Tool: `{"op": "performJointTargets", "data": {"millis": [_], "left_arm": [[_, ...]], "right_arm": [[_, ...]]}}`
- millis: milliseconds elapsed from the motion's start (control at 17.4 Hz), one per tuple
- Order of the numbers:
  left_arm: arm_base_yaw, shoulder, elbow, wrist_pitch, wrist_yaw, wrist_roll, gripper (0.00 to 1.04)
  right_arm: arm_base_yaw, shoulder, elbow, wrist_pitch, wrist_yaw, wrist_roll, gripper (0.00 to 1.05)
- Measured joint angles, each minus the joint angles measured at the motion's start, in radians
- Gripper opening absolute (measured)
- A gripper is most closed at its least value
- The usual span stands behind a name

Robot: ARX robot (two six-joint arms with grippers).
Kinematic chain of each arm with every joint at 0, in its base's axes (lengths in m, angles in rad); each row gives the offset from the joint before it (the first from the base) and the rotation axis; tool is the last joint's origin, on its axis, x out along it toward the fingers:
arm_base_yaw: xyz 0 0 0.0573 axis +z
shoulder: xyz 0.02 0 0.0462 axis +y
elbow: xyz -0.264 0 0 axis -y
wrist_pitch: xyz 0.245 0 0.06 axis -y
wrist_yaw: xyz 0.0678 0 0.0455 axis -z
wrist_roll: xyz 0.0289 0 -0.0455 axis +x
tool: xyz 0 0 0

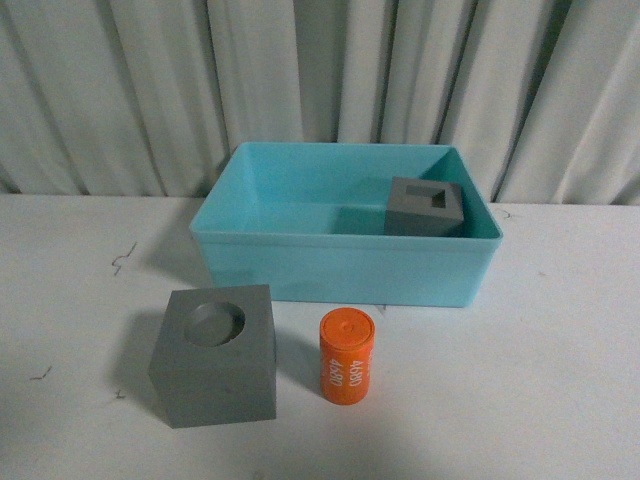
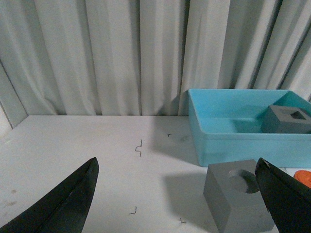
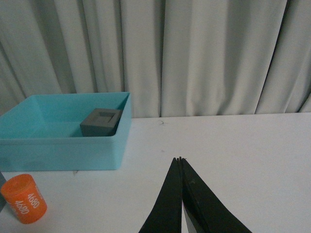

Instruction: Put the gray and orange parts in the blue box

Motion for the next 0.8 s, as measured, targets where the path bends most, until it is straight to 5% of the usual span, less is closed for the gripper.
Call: {"op": "performJointTargets", "data": {"millis": [631, 803], "left_arm": [[0.0, 0.0, 0.0, 0.0, 0.0, 0.0, 0.98], [0.0, 0.0, 0.0, 0.0, 0.0, 0.0, 0.98]], "right_arm": [[0.0, 0.0, 0.0, -0.001, 0.0, -0.001, 0.02], [0.0, 0.0, 0.0, -0.001, 0.0, -0.001, 0.38]]}}
